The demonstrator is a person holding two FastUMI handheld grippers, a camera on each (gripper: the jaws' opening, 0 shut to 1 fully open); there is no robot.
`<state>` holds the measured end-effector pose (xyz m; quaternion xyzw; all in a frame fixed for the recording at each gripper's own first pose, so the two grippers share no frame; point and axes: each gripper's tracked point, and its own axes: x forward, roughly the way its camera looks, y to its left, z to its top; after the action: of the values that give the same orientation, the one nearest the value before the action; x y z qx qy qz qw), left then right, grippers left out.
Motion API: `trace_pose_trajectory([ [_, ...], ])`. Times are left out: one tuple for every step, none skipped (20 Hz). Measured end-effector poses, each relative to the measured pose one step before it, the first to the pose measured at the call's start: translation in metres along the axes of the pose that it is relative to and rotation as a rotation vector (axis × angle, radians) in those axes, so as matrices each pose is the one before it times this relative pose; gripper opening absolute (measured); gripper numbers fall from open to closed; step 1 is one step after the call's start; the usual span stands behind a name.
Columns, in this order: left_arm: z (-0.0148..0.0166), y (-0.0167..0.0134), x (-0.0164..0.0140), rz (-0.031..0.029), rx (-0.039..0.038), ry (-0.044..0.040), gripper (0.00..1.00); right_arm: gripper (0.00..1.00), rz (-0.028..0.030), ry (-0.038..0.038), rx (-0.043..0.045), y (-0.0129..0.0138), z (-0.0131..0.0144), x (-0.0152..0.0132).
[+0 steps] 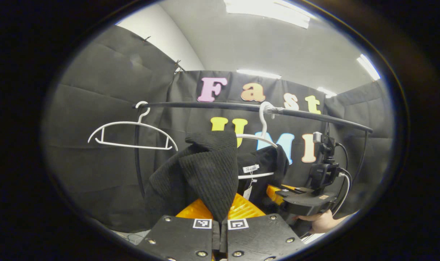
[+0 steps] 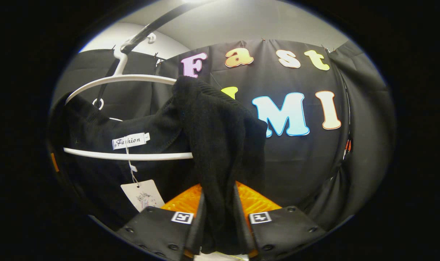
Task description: Grasp the clothes on the hanger with both hands and then place them into the laundry hamper below.
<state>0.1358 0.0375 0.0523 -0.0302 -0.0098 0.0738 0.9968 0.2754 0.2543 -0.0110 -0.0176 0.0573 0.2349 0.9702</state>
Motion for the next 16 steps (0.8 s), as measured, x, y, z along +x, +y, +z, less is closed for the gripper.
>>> trace_pose_trajectory([
  [0.00089,0.00008,-0.00111,-0.00003,-0.00145,-0.00033,0.01,0.39,0.00542,-0.00279,0.01140,-0.00260,0.00140,-0.00067],
  [0.00024,-0.00013,-0.00075,-0.00132,-0.00188,-0.00045,0.01,0.28,0.01917,0.00110,0.00756,-0.00118,0.00018,-0.00021],
  [0.00118,-0.00006,-0.00109,-0.00195,-0.00232,-0.00299,0.01,0.17,0.02912,-0.00121,0.00657,0.00371,0.00042,-0.00102],
  [0.00161,-0.00017,0.00036,-0.00154,-0.00191,-0.00752,0.01,0.07,0.02311,-0.00371,0.01447,-0.00150,-0.00007,-0.00110],
  [0.00122,-0.00020,0.00092,-0.00191,-0.00237,-0.00853,0.01,0.02,0.01990,0.00099,0.00849,-0.00104,0.00219,-0.00226],
  [0.00358,-0.00019,-0.00023,-0.00201,-0.00453,-0.01314,0.01,0.02,0.00613,-0.00055,0.00004,-0.00283,0.00124,0.00096],
  [0.00699,0.00156,-0.00243,0.00596,-0.00672,-0.02571,0.01,0.01,0.00155,-0.00411,0.00283,-0.00360,0.00219,-0.00434],
  [0.00934,0.00081,-0.00417,-0.00106,-0.01179,-0.02886,0.01,0.02,-0.00010,-0.00210,0.00703,-0.00292,0.00256,-0.00105],
  [0.00669,-0.00050,-0.00210,-0.00457,-0.01170,-0.01709,0.01,0.00,-0.00359,-0.00400,0.00523,-0.00053,0.00187,-0.00248],
  [0.00394,0.00345,-0.00186,0.00814,-0.00400,-0.00761,0.01,0.00,-0.01033,-0.00370,0.00130,-0.00466,0.00334,-0.00097],
  [0.00242,0.00258,-0.00032,0.00389,-0.00398,-0.00193,0.01,0.02,-0.00716,-0.00516,-0.00043,-0.00372,0.00263,-0.00096],
  [0.00270,0.00317,-0.00099,0.00582,-0.00497,-0.00364,0.01,0.02,-0.00898,-0.00620,-0.00072,-0.00374,0.00279,-0.00131],
  [0.00354,0.00241,-0.00159,0.00560,-0.00571,-0.00459,0.01,0.02,-0.00720,-0.00302,0.00008,-0.00259,0.00087,-0.00189],
  [0.00400,0.00304,-0.00178,0.00587,-0.00417,-0.00453,0.01,0.02,-0.00876,-0.00350,-0.00054,-0.00431,0.00198,-0.00086],
  [0.00462,0.00349,-0.00238,0.00698,-0.00235,-0.00817,0.01,0.02,-0.01159,-0.00540,-0.00231,-0.00560,0.00354,-0.00071],
  [0.00444,0.00242,-0.00012,0.00412,-0.00296,-0.00713,0.01,0.00,-0.01040,-0.00832,-0.00179,-0.00513,0.00282,-0.00023],
])
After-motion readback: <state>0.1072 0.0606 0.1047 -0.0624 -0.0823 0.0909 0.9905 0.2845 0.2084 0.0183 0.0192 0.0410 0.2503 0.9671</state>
